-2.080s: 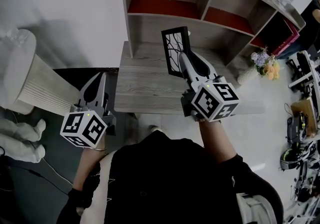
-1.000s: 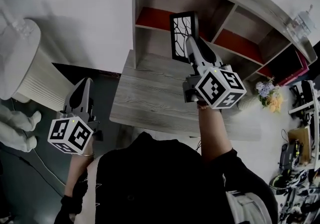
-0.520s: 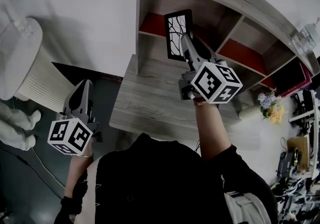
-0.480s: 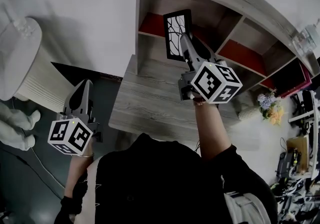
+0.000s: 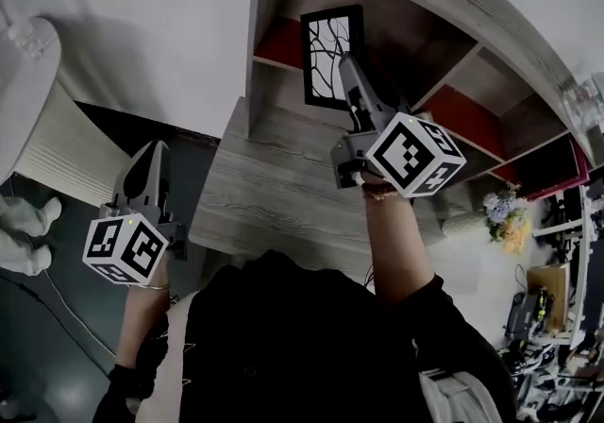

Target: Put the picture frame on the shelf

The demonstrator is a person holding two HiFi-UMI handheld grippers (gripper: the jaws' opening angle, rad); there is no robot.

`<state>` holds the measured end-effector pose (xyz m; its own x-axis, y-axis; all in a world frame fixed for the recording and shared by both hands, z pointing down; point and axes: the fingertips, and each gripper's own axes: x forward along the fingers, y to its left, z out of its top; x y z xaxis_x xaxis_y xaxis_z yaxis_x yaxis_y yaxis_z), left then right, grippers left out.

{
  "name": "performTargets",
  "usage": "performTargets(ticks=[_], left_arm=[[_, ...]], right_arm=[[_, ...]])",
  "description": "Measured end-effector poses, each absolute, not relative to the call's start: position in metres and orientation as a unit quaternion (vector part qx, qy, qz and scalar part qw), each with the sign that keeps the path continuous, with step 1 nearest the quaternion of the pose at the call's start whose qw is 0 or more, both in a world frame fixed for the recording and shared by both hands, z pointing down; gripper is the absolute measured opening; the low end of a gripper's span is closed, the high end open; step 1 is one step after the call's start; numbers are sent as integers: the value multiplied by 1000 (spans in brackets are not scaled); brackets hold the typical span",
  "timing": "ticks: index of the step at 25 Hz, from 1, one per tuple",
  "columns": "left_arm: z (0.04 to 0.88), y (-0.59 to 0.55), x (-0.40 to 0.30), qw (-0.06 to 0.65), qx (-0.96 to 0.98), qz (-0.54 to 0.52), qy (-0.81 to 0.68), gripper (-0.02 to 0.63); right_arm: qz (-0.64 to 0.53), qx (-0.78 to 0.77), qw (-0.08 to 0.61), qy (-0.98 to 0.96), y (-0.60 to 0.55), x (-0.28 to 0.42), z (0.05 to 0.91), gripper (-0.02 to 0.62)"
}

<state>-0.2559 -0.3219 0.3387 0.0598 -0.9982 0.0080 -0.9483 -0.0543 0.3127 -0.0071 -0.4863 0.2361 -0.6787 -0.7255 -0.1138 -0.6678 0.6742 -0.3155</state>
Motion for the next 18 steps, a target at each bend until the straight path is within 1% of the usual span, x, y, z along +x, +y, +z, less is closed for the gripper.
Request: performTargets(ticks=[8,18], left_arm=[[343,-364,-261,134,758,-102,-629,12],[331,-397,-266,133,801,-94,-576,12]], right_arm=[[-127,-437,103,885,-496,-6,246,74],[-143,-489,114,853,-499,-9,245,74]])
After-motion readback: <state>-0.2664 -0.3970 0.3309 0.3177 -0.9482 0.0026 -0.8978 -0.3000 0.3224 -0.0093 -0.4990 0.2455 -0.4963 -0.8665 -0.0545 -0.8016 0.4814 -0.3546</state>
